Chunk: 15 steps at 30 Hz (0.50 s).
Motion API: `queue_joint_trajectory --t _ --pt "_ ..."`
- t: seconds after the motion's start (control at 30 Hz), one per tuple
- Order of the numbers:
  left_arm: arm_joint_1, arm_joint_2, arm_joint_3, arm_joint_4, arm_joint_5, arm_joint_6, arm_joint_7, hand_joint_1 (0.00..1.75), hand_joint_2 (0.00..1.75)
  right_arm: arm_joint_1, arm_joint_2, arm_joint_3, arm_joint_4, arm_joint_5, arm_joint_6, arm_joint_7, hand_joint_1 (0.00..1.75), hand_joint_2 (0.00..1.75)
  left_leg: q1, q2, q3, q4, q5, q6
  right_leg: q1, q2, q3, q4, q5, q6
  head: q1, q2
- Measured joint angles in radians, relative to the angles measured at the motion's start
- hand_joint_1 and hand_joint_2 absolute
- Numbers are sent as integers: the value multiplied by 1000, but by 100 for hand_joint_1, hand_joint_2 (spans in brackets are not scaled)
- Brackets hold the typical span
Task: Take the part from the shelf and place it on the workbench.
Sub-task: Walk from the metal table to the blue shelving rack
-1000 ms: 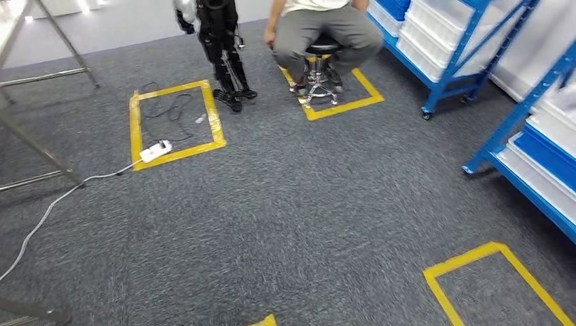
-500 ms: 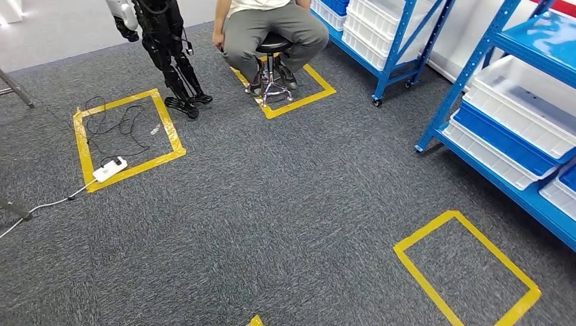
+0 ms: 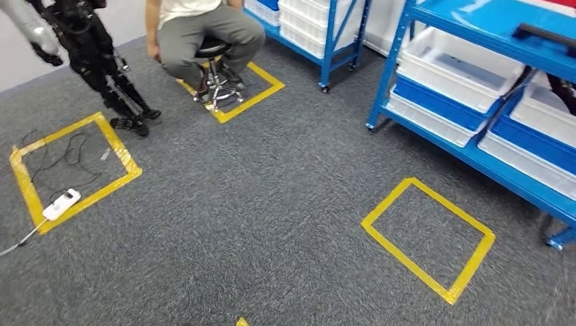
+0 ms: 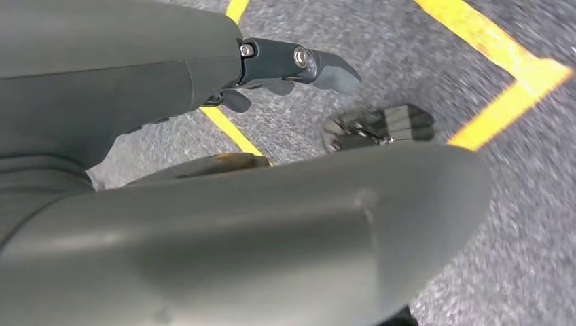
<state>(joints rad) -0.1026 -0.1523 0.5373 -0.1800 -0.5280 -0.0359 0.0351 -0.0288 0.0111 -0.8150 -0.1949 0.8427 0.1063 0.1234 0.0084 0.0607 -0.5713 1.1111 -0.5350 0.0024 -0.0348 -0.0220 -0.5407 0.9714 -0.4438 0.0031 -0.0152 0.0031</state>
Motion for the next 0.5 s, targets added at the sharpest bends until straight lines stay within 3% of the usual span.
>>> queue_joint_trajectory --t 0.07,0.1,0.13,0.17,0.2,0.27,0.33,0.37,0.4,0.43,0.5 --pt "2 0 0 0 -1 0 0 0 0 -4 -1 0 0 1 0 0 0 0 3 -50 -54 127 -68 -6 4 29 -4 1 4 -8 -1 0" --pt "4 1 0 0 -2 0 0 0 0 -4 -1 0 0 1 1 0 0 0 3 -58 -76 175 -86 -7 5 46 -6 2 4 -9 -1 0" --pt "5 1 0 0 -3 0 0 0 0 -4 -1 0 0 1 1 0 0 0 4 -61 -83 190 -82 -8 6 63 -6 3 5 -9 -1 0" --pt "5 1 0 0 -4 0 0 0 0 -2 -1 0 0 1 1 0 0 0 5 -63 -73 166 -59 -7 6 80 -6 5 5 -9 -1 0" --pt "5 2 0 0 -5 0 0 0 0 -1 -1 0 0 1 2 0 0 0 7 -72 -43 101 -20 -5 6 95 -5 7 5 -9 -1 0" --pt "5 4 0 0 -8 0 -2 0 0 -3 0 0 0 1 2 0 0 0 14 -126 17 -36 41 1 9 125 -8 12 6 -4 0 0" --pt "4 5 0 0 -10 -4 -10 0 0 -4 0 0 0 4 3 0 0 0 13 -157 36 -92 55 7 11 150 -22 12 12 11 0 0" --pt "2 5 0 0 -11 -7 -16 0 0 -2 0 0 0 5 3 0 0 0 10 -147 36 -97 57 12 11 162 -32 10 16 20 0 0" --pt "1 5 0 0 -12 -9 -20 0 0 0 -1 0 0 6 3 0 0 0 9 -134 37 -104 63 20 11 166 -39 9 19 28 1 0" --pt "0 4 0 0 -13 -11 -22 0 0 1 -1 -1 0 7 3 0 0 0 9 -123 39 -113 69 28 12 150 -47 16 17 32 1 0" --pt "-1 4 0 0 -15 -14 -25 0 0 0 -2 -1 0 8 4 0 0 0 10 -96 41 -128 80 41 16 86 -81 77 -17 28 6 0"
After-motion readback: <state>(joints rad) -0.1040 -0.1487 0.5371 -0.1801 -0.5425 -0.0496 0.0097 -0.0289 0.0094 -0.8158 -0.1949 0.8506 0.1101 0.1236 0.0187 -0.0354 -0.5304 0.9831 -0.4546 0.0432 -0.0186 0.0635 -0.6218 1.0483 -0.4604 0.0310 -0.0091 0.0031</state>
